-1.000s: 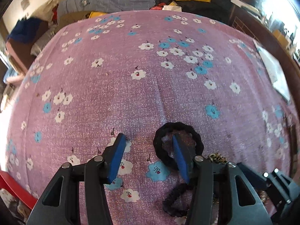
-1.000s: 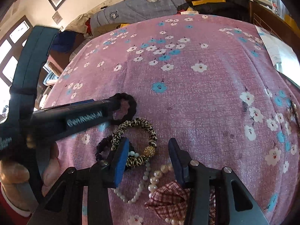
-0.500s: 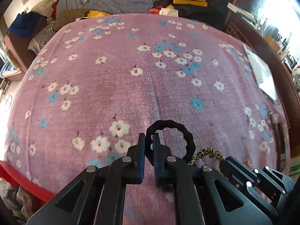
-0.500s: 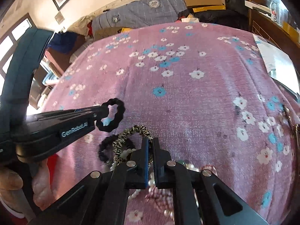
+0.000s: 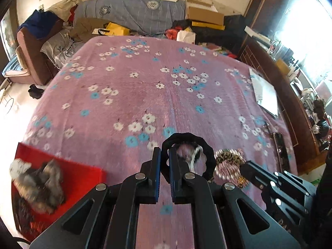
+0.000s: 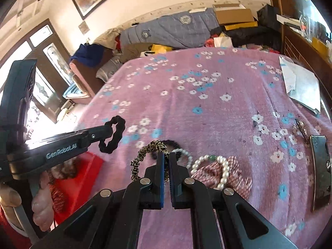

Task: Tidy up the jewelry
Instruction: 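Grasp the black hair tie with the left tool while the right grasps the leopard tie, then carry both hair ties over the red tray and lower them in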

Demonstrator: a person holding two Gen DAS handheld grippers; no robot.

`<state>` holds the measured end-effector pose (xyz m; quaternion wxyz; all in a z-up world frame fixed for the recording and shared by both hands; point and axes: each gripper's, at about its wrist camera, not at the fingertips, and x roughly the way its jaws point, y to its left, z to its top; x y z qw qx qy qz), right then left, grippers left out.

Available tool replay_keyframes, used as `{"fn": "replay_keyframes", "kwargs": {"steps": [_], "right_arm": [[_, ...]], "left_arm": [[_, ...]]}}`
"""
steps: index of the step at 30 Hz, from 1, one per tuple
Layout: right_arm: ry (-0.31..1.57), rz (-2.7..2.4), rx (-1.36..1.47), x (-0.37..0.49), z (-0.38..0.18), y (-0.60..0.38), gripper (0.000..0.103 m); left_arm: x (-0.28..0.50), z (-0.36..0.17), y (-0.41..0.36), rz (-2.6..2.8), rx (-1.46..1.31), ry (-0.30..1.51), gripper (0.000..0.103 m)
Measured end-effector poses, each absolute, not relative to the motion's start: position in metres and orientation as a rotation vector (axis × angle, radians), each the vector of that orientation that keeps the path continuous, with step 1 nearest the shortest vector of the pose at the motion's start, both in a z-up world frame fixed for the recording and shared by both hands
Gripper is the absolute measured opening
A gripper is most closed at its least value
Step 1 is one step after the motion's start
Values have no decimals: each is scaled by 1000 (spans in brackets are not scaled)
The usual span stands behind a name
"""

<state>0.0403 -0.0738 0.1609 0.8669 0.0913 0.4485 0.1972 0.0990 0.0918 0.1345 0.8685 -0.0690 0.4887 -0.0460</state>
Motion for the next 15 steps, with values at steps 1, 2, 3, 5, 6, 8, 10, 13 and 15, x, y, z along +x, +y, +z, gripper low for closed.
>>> {"fn": "replay_keyframes", "kwargs": {"steps": [1,2,3,5,6,8,10,13,15], "right_arm": [[932,420,189,35,165,-72,5],[926,426,186,29,169,-71,5],[920,432,184,23,173,-69,5],[909,447,186,10,181,-66,5],[905,454,187,4,184,-65,5],[899,467,189,-8,190,-62,5],[895,477,190,-18,193,-60,5],[893,495,183,-33,198,-53,5],[890,507,179,-42,201,-48,5]], "left_arm": [[90,139,95,-89,-144,1016,7],[82,143,97,-78,-141,1010,7],[68,151,101,-54,-133,992,7],[50,159,105,-27,-125,970,7],[36,165,110,-7,-127,958,7],[18,170,117,20,-138,951,7],[4,173,124,43,-146,950,7],[-18,176,134,100,-145,948,7],[-29,177,139,123,-146,948,7]]}}
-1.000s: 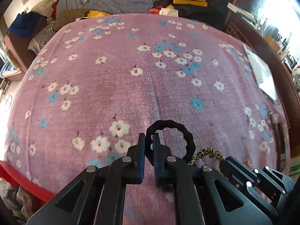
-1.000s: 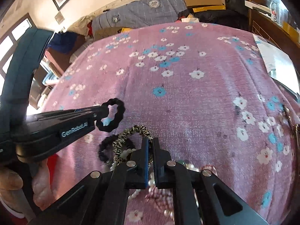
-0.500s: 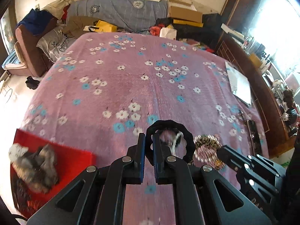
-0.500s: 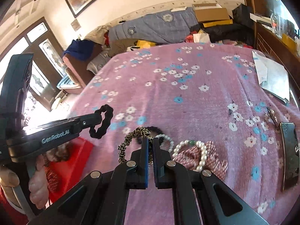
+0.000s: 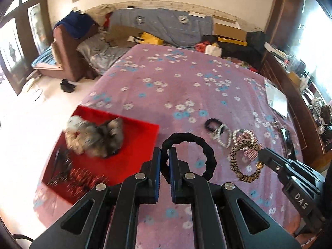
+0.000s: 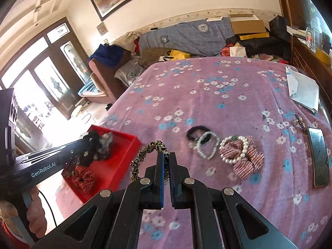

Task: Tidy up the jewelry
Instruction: 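Carry both hair ties over the red tray and lower them in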

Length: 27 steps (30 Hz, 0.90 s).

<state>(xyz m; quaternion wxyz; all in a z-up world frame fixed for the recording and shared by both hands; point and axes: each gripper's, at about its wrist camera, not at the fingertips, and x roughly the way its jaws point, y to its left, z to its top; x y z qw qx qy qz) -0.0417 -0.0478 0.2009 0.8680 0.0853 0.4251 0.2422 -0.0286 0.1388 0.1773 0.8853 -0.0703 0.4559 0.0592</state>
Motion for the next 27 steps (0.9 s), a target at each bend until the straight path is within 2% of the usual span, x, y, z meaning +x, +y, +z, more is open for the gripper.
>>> {"fn": "replay_keyframes", "kwargs": {"steps": [14,27], "right_arm": [[858,570,172,-64,215,-11,5],[911,596,155,-51,201,42,5]], "left_arm": [[-57,182,170,211,-93,925,7],[-46,151,226,225,-153,1007,7]]}}
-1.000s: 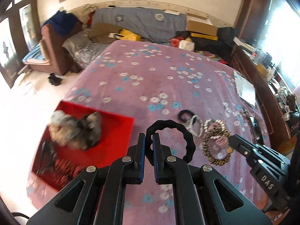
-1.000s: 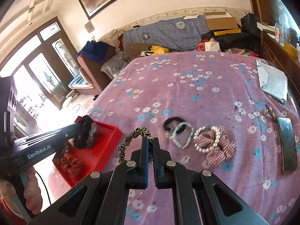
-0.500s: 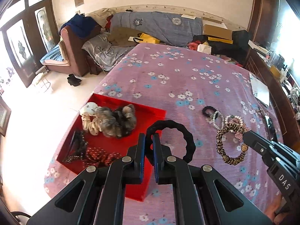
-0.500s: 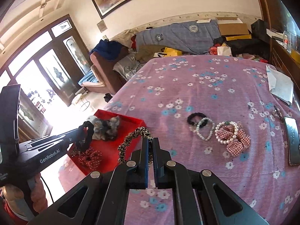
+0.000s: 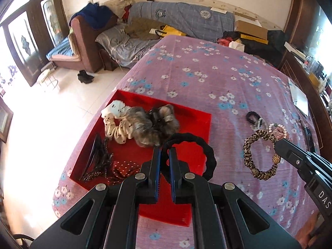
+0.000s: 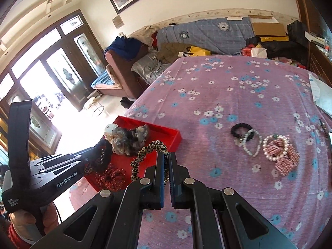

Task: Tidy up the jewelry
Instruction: 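Carry both hair ties over the red tray and lower them in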

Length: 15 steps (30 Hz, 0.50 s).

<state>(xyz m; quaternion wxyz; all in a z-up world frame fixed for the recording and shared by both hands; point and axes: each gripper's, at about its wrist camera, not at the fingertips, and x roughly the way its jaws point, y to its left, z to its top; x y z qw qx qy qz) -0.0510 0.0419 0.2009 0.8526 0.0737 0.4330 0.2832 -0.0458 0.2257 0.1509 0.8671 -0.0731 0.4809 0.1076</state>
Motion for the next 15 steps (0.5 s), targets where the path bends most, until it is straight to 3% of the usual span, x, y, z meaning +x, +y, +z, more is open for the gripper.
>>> {"fn": "replay_keyframes", "kwargs": {"steps": [15], "right_arm": [[1018,633,101,-23,156,120,6]], "left_arm": [[-43,99,310,145,-410,1095,7]]}}
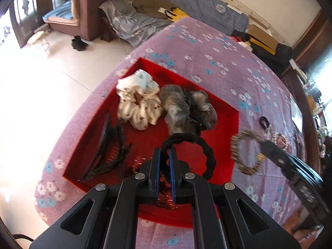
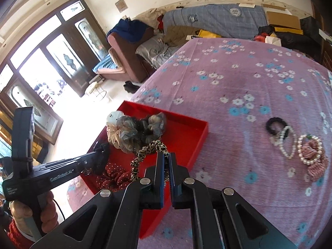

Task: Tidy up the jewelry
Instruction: 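Carry both hair ties over the red tray and lower them in, then open both tools to release the hair ties into the red tray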

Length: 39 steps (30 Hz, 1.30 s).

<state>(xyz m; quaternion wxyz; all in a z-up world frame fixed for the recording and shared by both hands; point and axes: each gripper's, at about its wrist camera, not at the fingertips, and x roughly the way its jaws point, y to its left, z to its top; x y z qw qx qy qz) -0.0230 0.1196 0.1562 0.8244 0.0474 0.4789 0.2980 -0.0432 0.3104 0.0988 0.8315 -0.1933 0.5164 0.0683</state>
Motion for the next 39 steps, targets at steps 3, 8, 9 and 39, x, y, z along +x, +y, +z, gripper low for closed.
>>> {"fn": "replay_keyframes", "kwargs": {"steps": [3,8,9,39], "right_arm": [[1035,612,81,-12,145,128,6],[1050,562,51,14,132,134,5],[1050,557,46,18,130,135,5],[1021,499,-100,34,118,165,35]], "left_arm": [[-40,96,300,84,-423,1097,7],[-37,87,274,13,-407,1128,7],[-37,84,270,2,-404,1139,7],[-54,67,242,56,-337,1181,33]]}}
